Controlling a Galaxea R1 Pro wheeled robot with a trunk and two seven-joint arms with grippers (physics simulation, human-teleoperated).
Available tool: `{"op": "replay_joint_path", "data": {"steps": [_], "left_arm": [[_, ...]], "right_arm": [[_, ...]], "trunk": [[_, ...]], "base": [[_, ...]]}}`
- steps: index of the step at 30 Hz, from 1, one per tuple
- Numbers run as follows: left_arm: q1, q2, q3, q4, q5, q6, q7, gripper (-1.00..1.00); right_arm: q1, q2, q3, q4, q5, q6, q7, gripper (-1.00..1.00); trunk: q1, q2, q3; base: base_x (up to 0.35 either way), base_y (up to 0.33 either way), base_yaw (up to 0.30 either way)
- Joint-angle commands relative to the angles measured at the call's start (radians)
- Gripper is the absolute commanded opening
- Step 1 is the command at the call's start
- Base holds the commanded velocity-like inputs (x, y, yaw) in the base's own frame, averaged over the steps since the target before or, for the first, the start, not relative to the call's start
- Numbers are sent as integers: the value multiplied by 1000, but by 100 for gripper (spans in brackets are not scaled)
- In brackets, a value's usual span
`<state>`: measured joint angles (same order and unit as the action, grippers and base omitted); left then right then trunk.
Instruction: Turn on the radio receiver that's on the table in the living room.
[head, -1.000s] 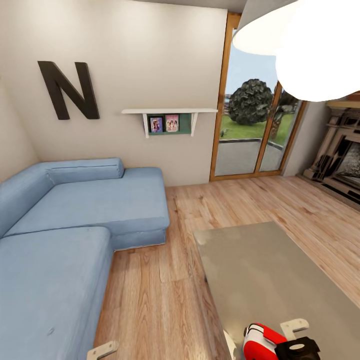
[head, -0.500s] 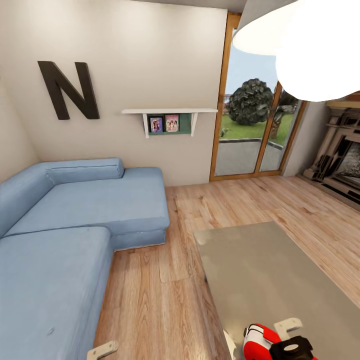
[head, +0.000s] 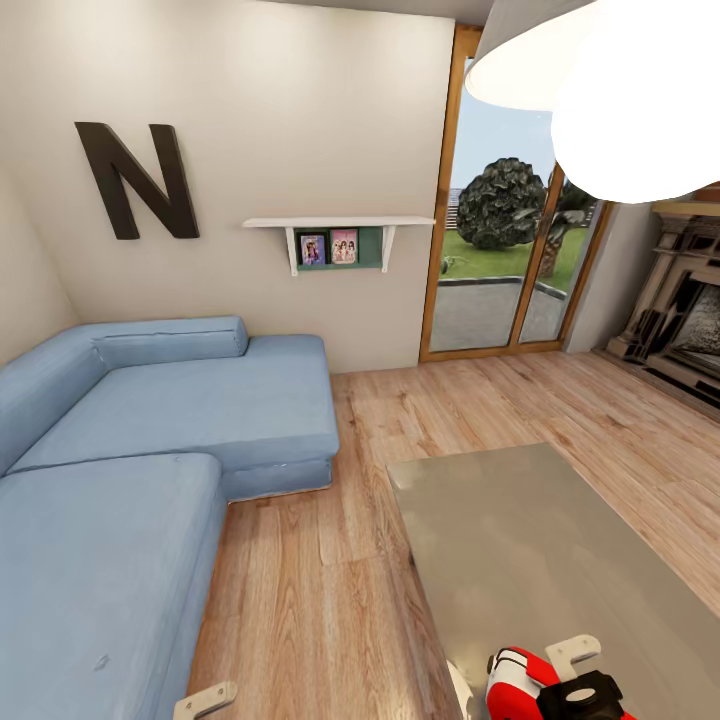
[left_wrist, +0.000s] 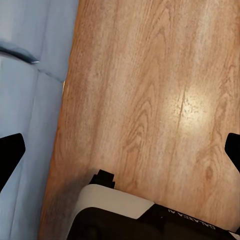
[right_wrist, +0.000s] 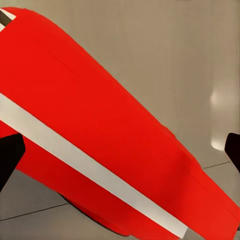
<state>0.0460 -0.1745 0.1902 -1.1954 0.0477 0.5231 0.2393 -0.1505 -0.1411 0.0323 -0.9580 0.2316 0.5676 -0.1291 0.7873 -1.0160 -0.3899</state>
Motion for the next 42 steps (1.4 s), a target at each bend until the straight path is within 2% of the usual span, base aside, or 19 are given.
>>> {"op": "replay_joint_path", "data": {"steps": [1,10,19,39,42], "left_arm": [[0,0,0,0,0,0,0,100],[0,0,0,0,0,0,0,100],[0,0,0,0,0,0,0,100],[0,0,0,0,0,0,0,100],[0,0,0,-1,0,0,0,100]], "right_arm": [[0,0,0,0,0,0,0,100],[-8,-1,-4,3,-2,0,0,100],[-48,-2,-6,69,-5,-3,0,100],[-53,1,-5,96,-6,-4,1,100],[-70,1,-5,120,-23,-5,11,100]], "trunk": [[0,0,0],[0,0,0],[0,0,0],[0,0,0],[0,0,0]], "base": [[0,0,0],[0,0,0],[0,0,0],[0,0,0],[0,0,0]]}}
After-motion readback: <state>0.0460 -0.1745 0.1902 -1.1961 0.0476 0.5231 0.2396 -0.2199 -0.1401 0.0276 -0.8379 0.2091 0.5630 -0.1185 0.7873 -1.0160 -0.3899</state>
